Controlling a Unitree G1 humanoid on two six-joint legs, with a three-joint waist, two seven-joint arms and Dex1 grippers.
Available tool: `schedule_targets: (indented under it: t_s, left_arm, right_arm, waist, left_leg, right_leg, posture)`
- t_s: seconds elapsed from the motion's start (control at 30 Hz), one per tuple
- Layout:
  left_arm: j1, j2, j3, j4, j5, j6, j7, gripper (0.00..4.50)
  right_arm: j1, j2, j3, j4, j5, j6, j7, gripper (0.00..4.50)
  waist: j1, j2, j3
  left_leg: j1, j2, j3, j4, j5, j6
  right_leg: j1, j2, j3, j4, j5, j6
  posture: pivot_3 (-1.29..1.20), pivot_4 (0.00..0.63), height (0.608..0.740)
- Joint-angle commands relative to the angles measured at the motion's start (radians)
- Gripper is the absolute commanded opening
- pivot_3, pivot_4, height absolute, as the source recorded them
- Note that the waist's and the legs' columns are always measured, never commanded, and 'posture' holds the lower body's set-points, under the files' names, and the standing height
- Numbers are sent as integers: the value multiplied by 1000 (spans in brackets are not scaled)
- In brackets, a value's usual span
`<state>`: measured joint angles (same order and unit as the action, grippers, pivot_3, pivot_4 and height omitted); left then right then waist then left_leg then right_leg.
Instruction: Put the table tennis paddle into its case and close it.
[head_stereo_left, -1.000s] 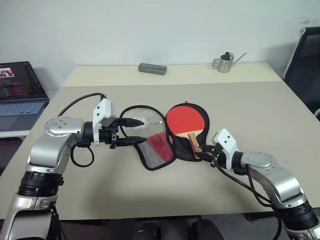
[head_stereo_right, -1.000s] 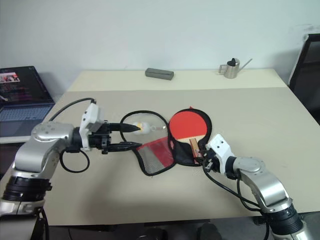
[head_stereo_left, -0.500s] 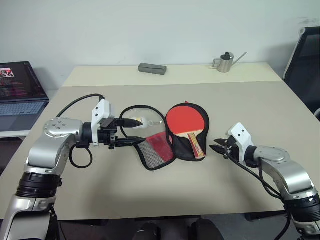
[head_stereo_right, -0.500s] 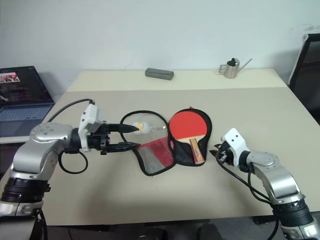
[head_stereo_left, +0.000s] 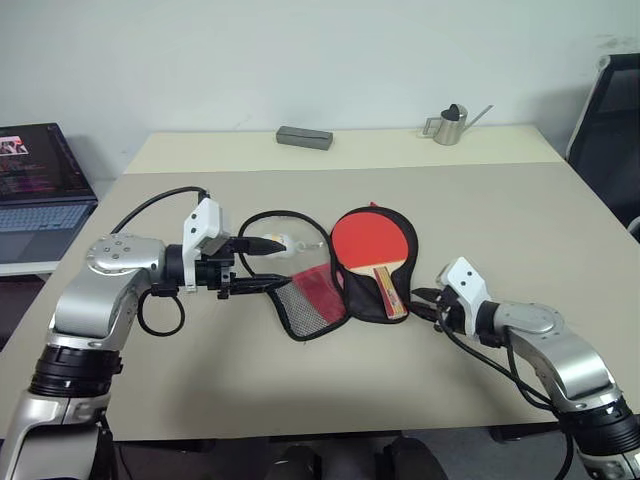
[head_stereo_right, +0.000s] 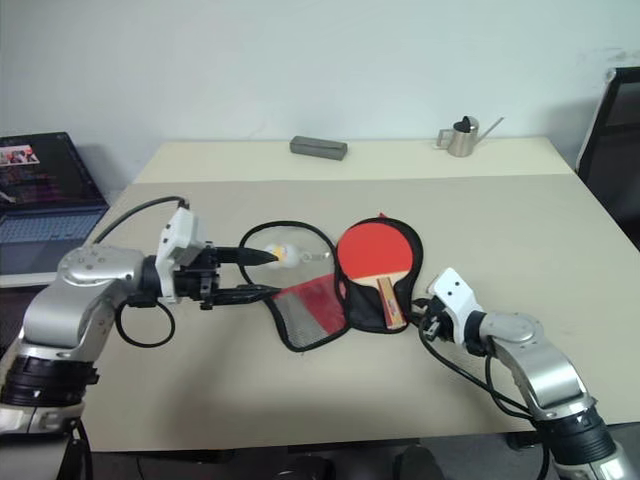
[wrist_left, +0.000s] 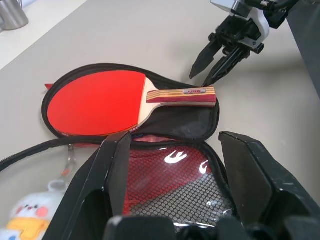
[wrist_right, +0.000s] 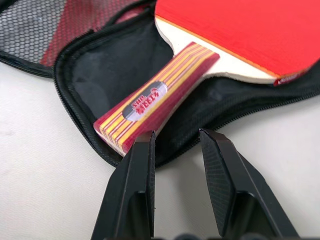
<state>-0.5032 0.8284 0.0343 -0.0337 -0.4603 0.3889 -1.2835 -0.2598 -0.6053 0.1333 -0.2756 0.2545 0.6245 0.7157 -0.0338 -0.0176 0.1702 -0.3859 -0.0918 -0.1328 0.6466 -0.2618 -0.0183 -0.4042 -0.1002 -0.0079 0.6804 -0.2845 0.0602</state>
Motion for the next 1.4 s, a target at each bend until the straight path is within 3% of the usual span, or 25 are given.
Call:
schedule_targets:
  t_s: [0.03,0.57,0.83,1.17,1.4]
  left_arm:
    - [1,20,35,-28,-16,2,2,3053]
    - [13,11,44,-26,-18,5,35,3053]
    - [83,38,143,85,-12,15,97,3053]
    - [144,21,150,300,73,-90,152,3053]
    - [107,-26,104,484,148,-187,161,3053]
  right_arm:
    - [-15,19,3,-54,14,-9,5,1497]
    - [-33,50,8,-76,33,14,2,1497]
    - [-98,66,-174,-125,241,129,12,1497]
    - [-91,-56,-142,-130,219,20,134,1497]
    - [-113,-74,-157,-72,201,-30,146,1497]
  waist:
    - [0,0,0]
    - [1,0,0]
    - [0,0,0]
    - [4,0,0]
    - [4,-1,0]
  left_leg:
    - [0,0,0,0,0,0]
    - [0,0,0,0,0,0]
    - [0,0,0,0,0,0]
    - [0,0,-1,0,-1,2]
    - [0,0,0,0,-1,1]
  right_leg:
    - [0,0,0,0,0,0]
    - [0,0,0,0,0,0]
    - [0,0,0,0,0,0]
    - [0,0,-1,0,0,0]
    - [0,-1,-1,0,0,0]
  posture:
    - [0,150,740]
    - [0,150,740]
    - [0,150,740]
    - [0,150,740]
    - [0,150,740]
